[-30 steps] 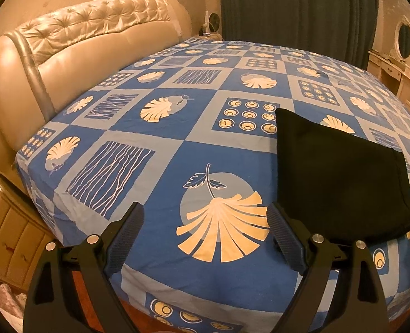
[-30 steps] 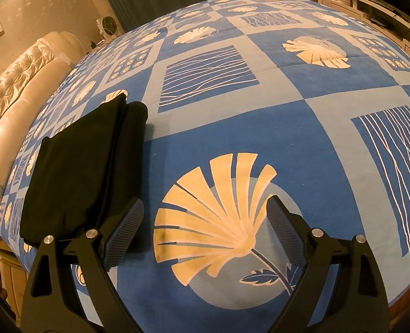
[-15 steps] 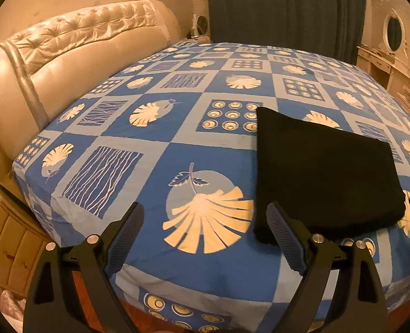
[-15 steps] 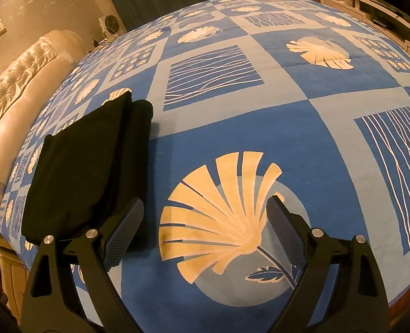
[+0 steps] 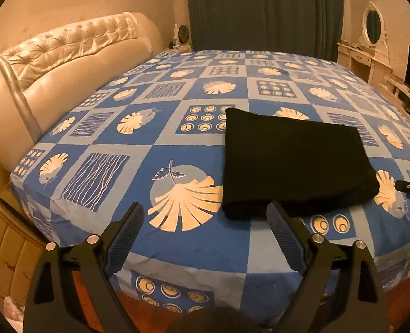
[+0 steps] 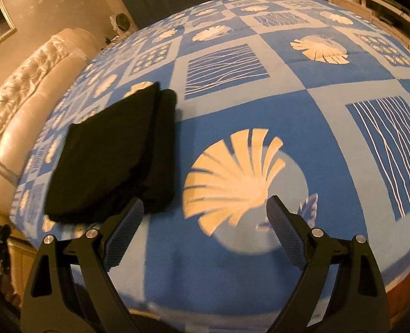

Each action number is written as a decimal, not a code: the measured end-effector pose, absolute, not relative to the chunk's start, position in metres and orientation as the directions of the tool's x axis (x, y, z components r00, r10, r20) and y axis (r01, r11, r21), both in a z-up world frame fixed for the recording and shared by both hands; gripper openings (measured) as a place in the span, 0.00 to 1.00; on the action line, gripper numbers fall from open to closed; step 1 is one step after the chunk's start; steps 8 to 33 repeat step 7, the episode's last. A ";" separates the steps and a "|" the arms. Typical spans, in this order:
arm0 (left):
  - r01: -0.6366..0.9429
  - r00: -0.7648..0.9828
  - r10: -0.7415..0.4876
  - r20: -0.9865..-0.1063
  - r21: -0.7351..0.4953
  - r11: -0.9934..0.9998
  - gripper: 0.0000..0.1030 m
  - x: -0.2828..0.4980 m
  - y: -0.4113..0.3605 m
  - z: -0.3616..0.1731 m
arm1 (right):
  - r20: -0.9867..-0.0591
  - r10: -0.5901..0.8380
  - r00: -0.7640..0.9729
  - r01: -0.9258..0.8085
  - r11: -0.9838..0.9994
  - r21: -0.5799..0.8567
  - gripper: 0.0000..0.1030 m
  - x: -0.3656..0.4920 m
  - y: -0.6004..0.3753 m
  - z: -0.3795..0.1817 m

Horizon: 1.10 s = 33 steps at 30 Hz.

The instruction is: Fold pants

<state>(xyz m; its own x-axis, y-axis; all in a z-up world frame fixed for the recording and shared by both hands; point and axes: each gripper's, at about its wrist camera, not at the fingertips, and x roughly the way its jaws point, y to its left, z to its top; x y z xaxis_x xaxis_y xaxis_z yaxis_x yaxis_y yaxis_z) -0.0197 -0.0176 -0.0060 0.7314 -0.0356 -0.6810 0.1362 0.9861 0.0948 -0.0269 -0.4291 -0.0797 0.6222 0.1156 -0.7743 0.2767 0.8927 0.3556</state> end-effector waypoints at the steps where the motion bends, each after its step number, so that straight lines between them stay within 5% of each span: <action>1: 0.138 0.733 -0.038 -0.679 0.094 0.986 0.86 -0.022 -0.017 -0.005 | -0.771 0.117 0.626 0.273 0.893 0.357 0.88 -0.032 -0.428 -0.077; 7: 0.162 0.674 -0.077 -0.734 0.046 0.986 0.86 -0.030 -0.022 -0.018 | -0.784 0.090 0.614 0.261 0.915 0.309 0.88 -0.060 -0.427 -0.069; 33: 0.162 0.674 -0.077 -0.734 0.046 0.986 0.86 -0.030 -0.022 -0.018 | -0.784 0.090 0.614 0.261 0.915 0.309 0.88 -0.060 -0.427 -0.069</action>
